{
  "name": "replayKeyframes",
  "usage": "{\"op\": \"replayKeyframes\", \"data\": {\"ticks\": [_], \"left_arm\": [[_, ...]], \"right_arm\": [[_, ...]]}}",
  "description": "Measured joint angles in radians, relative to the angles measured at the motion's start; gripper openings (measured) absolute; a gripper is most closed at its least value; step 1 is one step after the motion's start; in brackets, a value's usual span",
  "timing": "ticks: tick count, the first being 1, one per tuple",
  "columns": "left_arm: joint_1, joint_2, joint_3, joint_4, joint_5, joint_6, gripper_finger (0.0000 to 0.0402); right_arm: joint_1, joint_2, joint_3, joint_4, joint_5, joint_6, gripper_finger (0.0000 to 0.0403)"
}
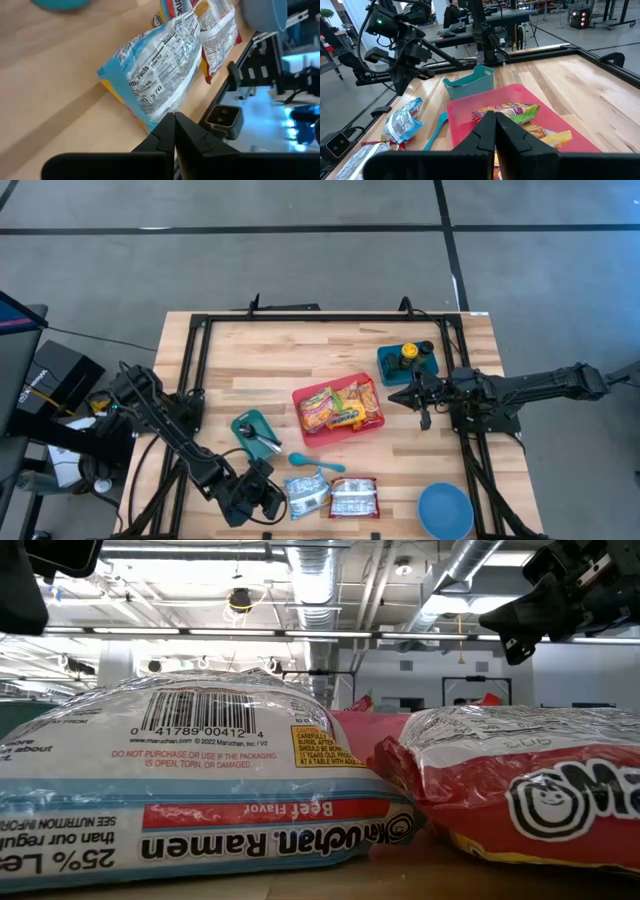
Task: Pick & Place Food Item
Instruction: Put the blue noodle pack into the red bin
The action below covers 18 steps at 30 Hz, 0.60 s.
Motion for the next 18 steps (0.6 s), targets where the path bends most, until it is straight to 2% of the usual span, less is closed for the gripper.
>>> {"op": "replayKeyframes", "data": {"ticks": [6, 18], "left_arm": [[0.026, 0.0, 0.0, -0.046, -0.072, 0.009, 0.0], [0.045, 0.0, 0.0, -0.059, 0.025, 0.006, 0.0004]], "right_arm": [[0.0, 0.0, 0.0, 0.0, 0.0, 0.0, 0.0001], [0.0, 0.0, 0.0, 0.0, 0.0, 0.0, 0.0001]]}}
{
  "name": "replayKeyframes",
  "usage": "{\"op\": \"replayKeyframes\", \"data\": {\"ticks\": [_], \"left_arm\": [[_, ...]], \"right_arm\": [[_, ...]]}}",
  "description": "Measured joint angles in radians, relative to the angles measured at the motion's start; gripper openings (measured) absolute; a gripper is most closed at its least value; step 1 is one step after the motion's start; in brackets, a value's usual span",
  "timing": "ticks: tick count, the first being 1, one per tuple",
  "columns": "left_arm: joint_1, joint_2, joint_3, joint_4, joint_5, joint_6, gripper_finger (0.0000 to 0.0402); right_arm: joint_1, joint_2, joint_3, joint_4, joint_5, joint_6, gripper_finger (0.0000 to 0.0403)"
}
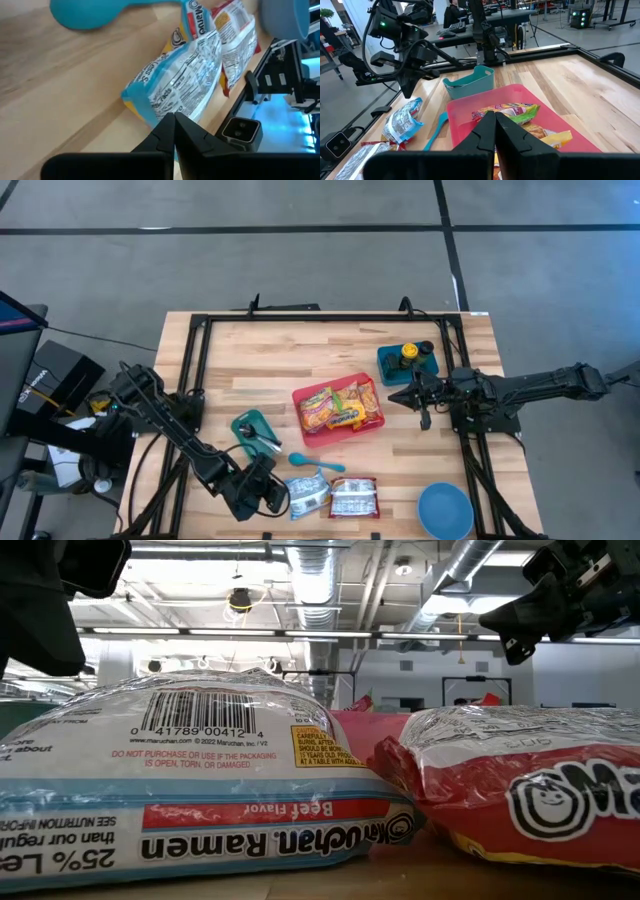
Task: Pick & Place Food Item
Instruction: Put the blue noodle pack into the red bin
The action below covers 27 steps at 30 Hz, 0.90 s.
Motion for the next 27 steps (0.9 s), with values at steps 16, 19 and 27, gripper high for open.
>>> {"op": "replayKeyframes", "data": {"ticks": [16, 19, 27], "left_arm": [[0.013, 0.0, 0.0, -0.05, 0.002, -0.022, 0.0111], [0.021, 0.0, 0.0, -0.051, 0.002, -0.026, 0.0127], [0.05, 0.0, 0.0, -0.074, 0.005, -0.025, 0.0145]], "right_arm": [[0.0, 0.0, 0.0, 0.0, 0.0, 0.0, 0.0001], [0.0, 0.0, 0.0, 0.0, 0.0, 0.0, 0.0001], [0.0, 0.0, 0.0, 0.0, 0.0, 0.0, 0.0001]]}}
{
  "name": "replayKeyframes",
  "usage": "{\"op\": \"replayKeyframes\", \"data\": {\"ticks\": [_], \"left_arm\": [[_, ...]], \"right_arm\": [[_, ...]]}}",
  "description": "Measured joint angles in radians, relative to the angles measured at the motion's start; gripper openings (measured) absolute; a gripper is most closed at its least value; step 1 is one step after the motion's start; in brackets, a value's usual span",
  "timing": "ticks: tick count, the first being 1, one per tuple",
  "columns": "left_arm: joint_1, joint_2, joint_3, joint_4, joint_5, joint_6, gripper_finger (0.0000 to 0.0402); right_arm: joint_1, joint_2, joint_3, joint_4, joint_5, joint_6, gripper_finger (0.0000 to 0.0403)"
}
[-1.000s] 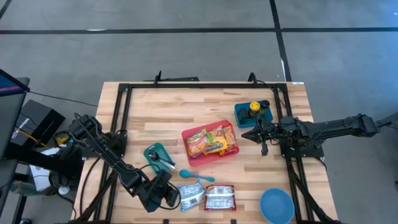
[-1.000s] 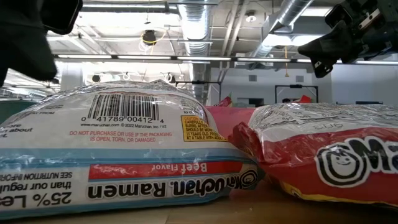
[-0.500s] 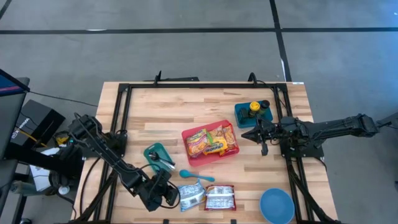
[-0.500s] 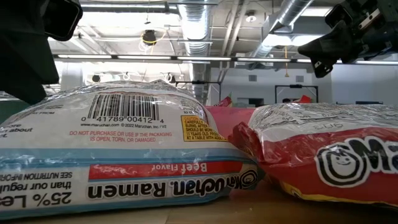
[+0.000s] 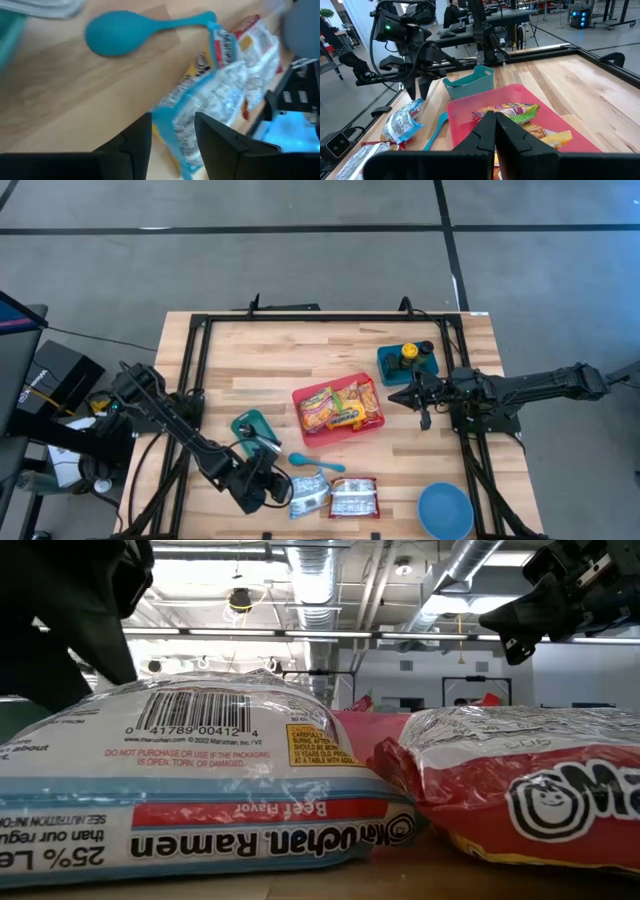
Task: Pick & Place Food Item
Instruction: Put the blue noodle pack into the red bin
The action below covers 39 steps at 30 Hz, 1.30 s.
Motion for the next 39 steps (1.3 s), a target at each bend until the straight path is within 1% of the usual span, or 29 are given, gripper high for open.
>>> {"op": "replayKeyframes", "data": {"ticks": [3, 7, 15, 24, 39], "left_arm": [[0.005, 0.0, 0.0, -0.03, 0.007, -0.002, 0.0143], [0.004, 0.0, 0.0, -0.029, 0.019, -0.002, 0.0139], [0.01, 0.0, -0.02, -0.032, 0.007, -0.007, 0.0136], [0.01, 0.0, -0.082, 0.074, -0.001, -0.031, 0.0136], [0.01, 0.0, -0.088, 0.104, -0.009, -0.024, 0.0136]], "right_arm": [[0.0, 0.0, 0.0, 0.0, 0.0, 0.0, 0.0001], [0.0, 0.0, 0.0, 0.0, 0.0, 0.0, 0.0001], [0.0, 0.0, 0.0, 0.0, 0.0, 0.0, 0.0001], [0.0, 0.0, 0.0, 0.0, 0.0, 0.0, 0.0001], [0.0, 0.0, 0.0, 0.0, 0.0, 0.0, 0.0001]]}}
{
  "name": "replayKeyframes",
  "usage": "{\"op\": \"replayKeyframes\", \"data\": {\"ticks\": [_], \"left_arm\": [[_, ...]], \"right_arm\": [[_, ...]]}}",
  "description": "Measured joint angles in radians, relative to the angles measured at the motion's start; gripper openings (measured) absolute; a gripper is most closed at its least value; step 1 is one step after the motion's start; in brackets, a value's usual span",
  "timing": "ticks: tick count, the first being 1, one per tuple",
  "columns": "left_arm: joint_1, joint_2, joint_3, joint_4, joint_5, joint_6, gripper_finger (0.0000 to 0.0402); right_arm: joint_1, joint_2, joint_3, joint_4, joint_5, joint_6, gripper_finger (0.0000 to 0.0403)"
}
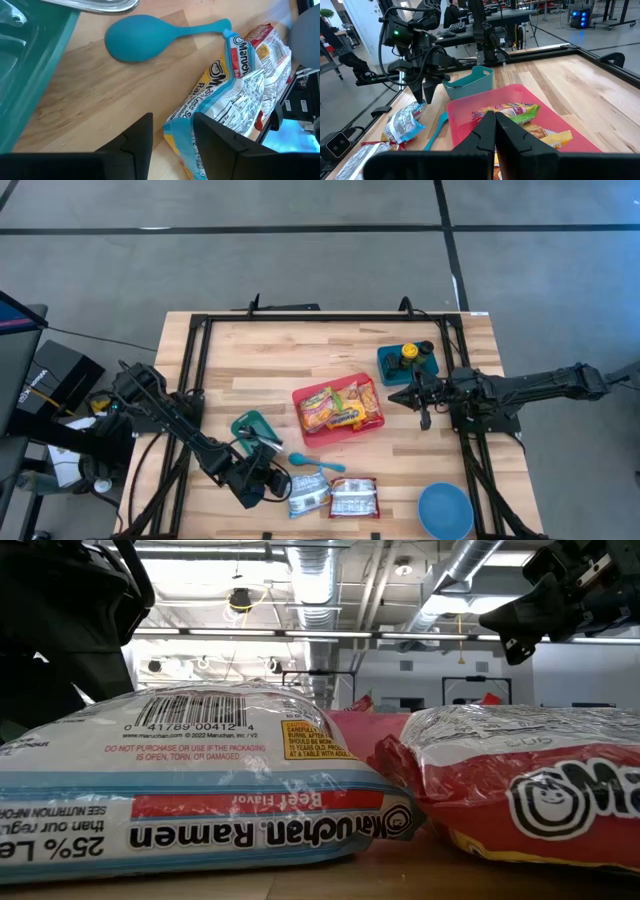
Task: Pick & Place Food Item
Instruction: Put the blue noodle pack into the red bin
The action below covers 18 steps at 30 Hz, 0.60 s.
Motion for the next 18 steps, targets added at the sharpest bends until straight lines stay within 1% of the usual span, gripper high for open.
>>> {"op": "replayKeyframes", "data": {"ticks": [4, 10, 18], "left_arm": [[0.0, 0.001, 0.0, 0.001, -0.002, 0.0, 0.0136], [0.005, 0.051, 0.0, 0.054, -0.011, 0.002, 0.0136], [0.006, 0.053, -0.001, 0.071, -0.015, 0.007, 0.0136]], "right_arm": [[0.0, 0.0, 0.0, 0.0, 0.0, 0.0, 0.0001], [0.0, 0.0, 0.0, 0.0, 0.0, 0.0, 0.0001], [0.0, 0.0, 0.0, 0.0, 0.0, 0.0, 0.0001]]}}
